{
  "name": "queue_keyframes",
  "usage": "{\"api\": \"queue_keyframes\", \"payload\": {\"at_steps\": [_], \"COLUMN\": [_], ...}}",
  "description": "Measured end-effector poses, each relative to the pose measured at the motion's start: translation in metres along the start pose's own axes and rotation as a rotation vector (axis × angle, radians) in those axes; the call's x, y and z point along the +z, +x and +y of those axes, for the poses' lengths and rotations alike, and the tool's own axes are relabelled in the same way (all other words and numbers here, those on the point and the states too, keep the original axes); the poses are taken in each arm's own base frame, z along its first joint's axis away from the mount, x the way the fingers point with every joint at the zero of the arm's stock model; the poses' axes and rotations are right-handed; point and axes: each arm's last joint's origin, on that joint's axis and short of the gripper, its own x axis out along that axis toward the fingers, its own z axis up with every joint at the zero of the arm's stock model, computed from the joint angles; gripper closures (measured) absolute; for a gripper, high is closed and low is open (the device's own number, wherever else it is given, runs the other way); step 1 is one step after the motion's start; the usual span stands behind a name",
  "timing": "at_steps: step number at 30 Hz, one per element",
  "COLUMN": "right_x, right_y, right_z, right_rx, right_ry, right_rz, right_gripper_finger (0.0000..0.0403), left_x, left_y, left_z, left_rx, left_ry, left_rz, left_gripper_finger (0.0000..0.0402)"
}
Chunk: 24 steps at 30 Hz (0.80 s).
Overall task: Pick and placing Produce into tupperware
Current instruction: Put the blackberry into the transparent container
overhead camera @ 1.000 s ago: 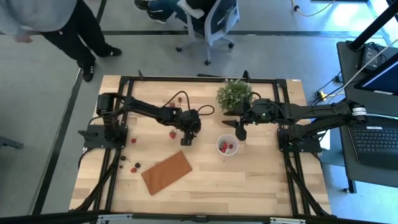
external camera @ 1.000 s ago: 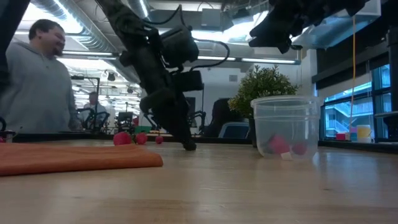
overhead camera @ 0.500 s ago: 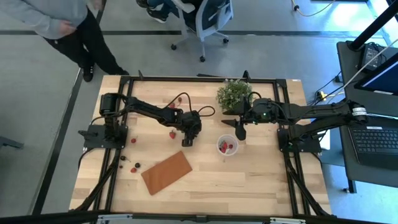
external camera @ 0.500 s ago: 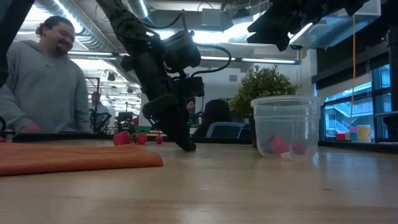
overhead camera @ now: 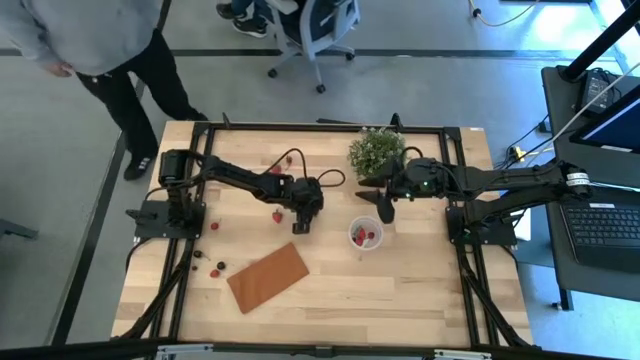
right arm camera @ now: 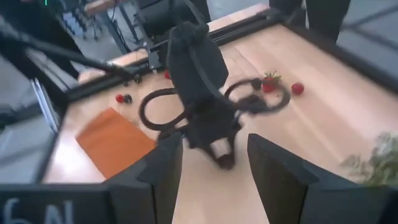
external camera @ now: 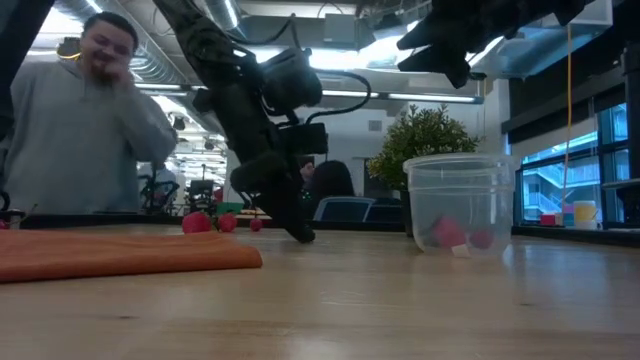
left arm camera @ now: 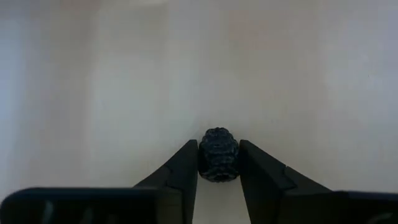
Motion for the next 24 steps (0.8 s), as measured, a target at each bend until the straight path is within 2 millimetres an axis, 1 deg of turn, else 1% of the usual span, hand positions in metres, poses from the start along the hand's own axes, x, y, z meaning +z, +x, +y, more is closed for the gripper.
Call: {"api": "queue_keyframes", "payload": {"at_steps": [2,6,8,11,13,15,18,24], "right_x": [0.000,0.000,0.001,0.005,0.010,0.014,0.019,0.022], "right_y": [0.000,0.000,0.000,0.000,0.001,0.002,0.006,0.018], "right_z": [0.000,0.000,0.000,0.002,0.002,0.002,0.002,0.000], "right_rx": [-0.001,0.001,0.004,0.024,0.046,0.068,0.090,0.108], "right_ry": [0.093,0.263,0.313,0.379,0.441,0.477,0.482,0.461], "right_rz": [-0.001,-0.001,-0.007,-0.048,-0.095,-0.136,-0.183,-0.237], "right_gripper_finger": [0.0219,0.0219,0.0219,0.0219,0.0219,0.0219,0.0219,0.0219], "left_x": [0.005,0.021,0.028,0.041,0.047,0.052,0.058,0.062], "left_y": [-0.011,-0.047,-0.068,-0.103,-0.121,-0.135,-0.145,-0.148], "left_z": [0.003,0.007,0.010,0.013,0.013,0.011,0.006,0.000], "left_rx": [0.049,0.147,0.192,0.243,0.265,0.283,0.338,0.352], "left_ry": [-0.001,0.010,0.000,-0.041,-0.037,0.010,0.069,0.095], "left_rz": [-0.028,-0.143,-0.214,-0.376,-0.463,-0.535,-0.598,-0.644], "left_gripper_finger": [0.0305,0.0306,0.0307,0.0306,0.0304,0.0304,0.0303,0.0302]}}
